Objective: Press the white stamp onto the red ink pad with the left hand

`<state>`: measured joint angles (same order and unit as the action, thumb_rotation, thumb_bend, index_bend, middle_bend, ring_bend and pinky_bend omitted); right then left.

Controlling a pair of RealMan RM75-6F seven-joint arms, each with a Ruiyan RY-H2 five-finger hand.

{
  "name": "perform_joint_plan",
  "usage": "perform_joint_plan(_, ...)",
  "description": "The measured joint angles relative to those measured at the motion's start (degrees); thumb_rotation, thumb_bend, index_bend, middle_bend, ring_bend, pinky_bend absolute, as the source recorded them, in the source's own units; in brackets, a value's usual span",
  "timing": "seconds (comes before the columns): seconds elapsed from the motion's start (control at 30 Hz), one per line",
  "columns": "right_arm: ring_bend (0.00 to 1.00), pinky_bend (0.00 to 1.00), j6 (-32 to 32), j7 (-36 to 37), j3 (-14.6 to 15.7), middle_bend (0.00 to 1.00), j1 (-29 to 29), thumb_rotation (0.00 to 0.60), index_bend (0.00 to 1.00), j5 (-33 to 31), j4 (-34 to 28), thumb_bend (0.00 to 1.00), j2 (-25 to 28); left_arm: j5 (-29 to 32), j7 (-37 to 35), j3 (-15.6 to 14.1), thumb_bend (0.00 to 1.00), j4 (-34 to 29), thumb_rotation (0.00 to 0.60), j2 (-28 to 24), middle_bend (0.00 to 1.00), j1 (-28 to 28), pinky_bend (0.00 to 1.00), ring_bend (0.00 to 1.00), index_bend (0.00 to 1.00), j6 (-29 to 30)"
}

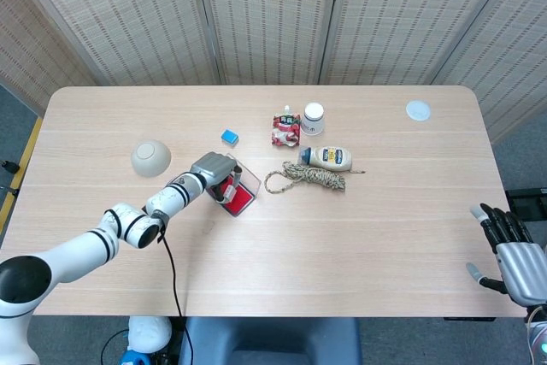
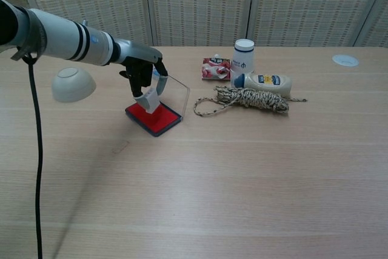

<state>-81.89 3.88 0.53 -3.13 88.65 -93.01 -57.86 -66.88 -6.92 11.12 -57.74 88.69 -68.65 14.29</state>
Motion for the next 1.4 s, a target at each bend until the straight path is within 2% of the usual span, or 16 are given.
perform_joint_plan(0.2,0.00,0.00,-1.4,0.5,0.7,0.00,0.4,0.600,0.00,2.3,-0.1,0.27,0.2,2.8,2.9,-1.2,0.26,-11.8,0.600,-7.4,1.00,1.4,0.91,0.95,0.75,4.3)
perform_joint_plan(0.33,0.00,0.00,-2.6,0.9,1.2,0.00,0.8,0.600,0.00,4.0,-0.2,0.27,0.3,8.0,7.7,-3.4,0.26,-19.8,0.600,-11.8,1.00,2.2,0.91,0.95,0.75,9.1)
perform_joint_plan(0.63,0.00,0.00,-4.0,1.6,2.4,0.00,1.4,0.600,0.00,6.4,-0.3,0.27,0.5,19.4,19.8,-9.2,0.26,-31.8,0.600,-15.4,1.00,3.0,0.91,0.95,0.74,20.8)
perform_joint_plan(0.9,0.00,0.00,-6.2,1.5,2.8,0.00,2.4,0.600,0.00,7.8,0.1,0.27,0.4,21.6,24.0,-11.3,0.26,-34.3,0.600,-12.6,1.00,3.9,0.91,0.95,0.70,25.1)
perform_joint_plan(1.4,0.00,0.00,-6.6,0.4,2.5,0.00,2.7,0.600,0.00,7.7,0.0,0.27,0.1,19.6,23.9,-11.4,0.26,-28.9,0.600,-8.0,1.00,5.8,0.91,0.95,0.70,24.4)
